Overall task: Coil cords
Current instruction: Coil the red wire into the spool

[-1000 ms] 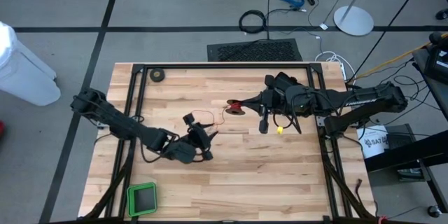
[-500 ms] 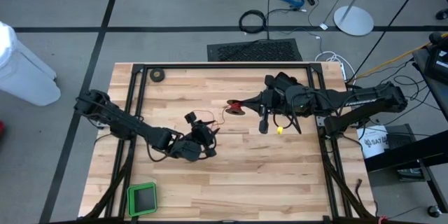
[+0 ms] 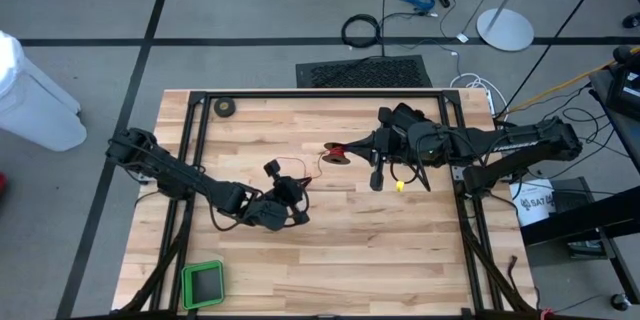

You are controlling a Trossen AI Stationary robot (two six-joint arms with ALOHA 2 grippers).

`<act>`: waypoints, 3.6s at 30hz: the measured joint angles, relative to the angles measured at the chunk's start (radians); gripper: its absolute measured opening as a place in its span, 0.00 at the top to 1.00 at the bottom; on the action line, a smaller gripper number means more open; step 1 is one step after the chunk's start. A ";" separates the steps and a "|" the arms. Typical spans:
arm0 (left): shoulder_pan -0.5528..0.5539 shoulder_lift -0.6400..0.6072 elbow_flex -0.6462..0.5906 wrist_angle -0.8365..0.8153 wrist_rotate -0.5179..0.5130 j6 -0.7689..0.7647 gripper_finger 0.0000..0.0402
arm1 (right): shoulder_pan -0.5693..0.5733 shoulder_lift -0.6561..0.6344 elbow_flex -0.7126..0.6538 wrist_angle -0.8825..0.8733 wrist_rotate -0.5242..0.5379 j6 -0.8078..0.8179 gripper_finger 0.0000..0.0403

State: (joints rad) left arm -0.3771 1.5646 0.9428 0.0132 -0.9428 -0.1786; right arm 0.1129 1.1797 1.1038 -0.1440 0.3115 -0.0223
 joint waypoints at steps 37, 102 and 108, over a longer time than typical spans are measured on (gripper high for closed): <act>0.296 0.000 0.000 0.364 0.383 -0.008 1.00 | 0.000 0.158 0.000 0.185 0.296 0.038 1.00; 0.193 -0.433 0.031 -0.227 0.454 0.082 1.00 | -0.020 0.078 0.000 -0.019 -0.019 0.004 1.00; 0.169 -0.434 0.030 -0.240 0.439 0.081 1.00 | -0.020 0.071 0.000 -0.020 -0.050 0.032 1.00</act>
State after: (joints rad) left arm -0.2080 1.1305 0.9729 -0.2269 -0.5039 -0.0979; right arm 0.0929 1.2507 1.1038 -0.1637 0.2612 0.0097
